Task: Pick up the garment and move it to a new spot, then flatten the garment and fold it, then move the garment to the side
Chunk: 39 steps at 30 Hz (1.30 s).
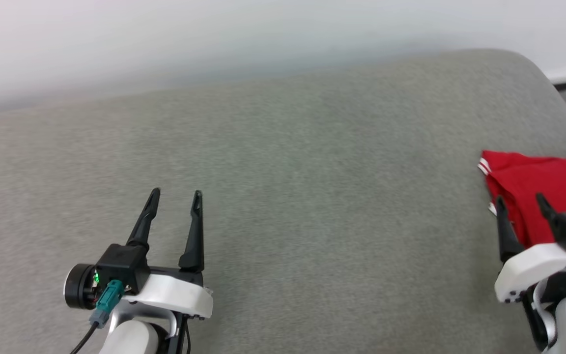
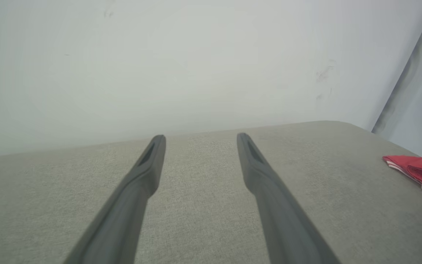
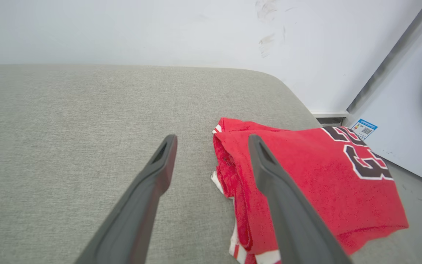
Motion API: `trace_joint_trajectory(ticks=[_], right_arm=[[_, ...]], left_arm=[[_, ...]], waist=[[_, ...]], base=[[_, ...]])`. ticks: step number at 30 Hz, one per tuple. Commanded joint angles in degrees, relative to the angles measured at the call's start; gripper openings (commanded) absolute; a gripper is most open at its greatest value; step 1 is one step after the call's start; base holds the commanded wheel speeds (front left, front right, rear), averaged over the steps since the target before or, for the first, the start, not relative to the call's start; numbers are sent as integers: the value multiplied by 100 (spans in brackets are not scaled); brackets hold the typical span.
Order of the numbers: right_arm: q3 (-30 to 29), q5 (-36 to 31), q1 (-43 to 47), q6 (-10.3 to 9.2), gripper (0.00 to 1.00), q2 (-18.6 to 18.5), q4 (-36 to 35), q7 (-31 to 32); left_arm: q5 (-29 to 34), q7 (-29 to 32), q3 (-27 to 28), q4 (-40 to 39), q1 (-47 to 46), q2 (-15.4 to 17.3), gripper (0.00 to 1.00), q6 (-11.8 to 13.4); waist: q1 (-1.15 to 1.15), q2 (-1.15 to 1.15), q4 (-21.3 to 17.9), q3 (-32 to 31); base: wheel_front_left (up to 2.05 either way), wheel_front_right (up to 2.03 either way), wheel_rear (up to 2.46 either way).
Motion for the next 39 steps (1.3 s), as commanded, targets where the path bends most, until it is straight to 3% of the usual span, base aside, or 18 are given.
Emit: trace_joint_trajectory(ticks=[1,8,14,18,39], right_arm=[[70,116,172,-8,100,84,-164,17],[412,215,708,-7,100,252,-1301,-38],[397,126,1454,-8,100,388,-2296,133],[361,157,1914,-8,100,461,-2690,272],[426,458,2146,-8,100,504,-2933,254]], left_arm=[[-19,-23,47,49,76,2,100,22],[-62,-56,336,295,178,121,100,-43],[-131,-57,627,480,399,403,100,-416],[-124,-58,659,638,644,344,100,-524],[97,-58,939,869,742,-4,100,-835]], waist=[[1,0,317,-224],[1,0,813,-444],[1,0,1138,-730],[1,0,1131,-921],[1,0,1057,-999]], base=[[0,0,0],[0,0,0],[0,0,0],[0,0,0],[0,0,0]])
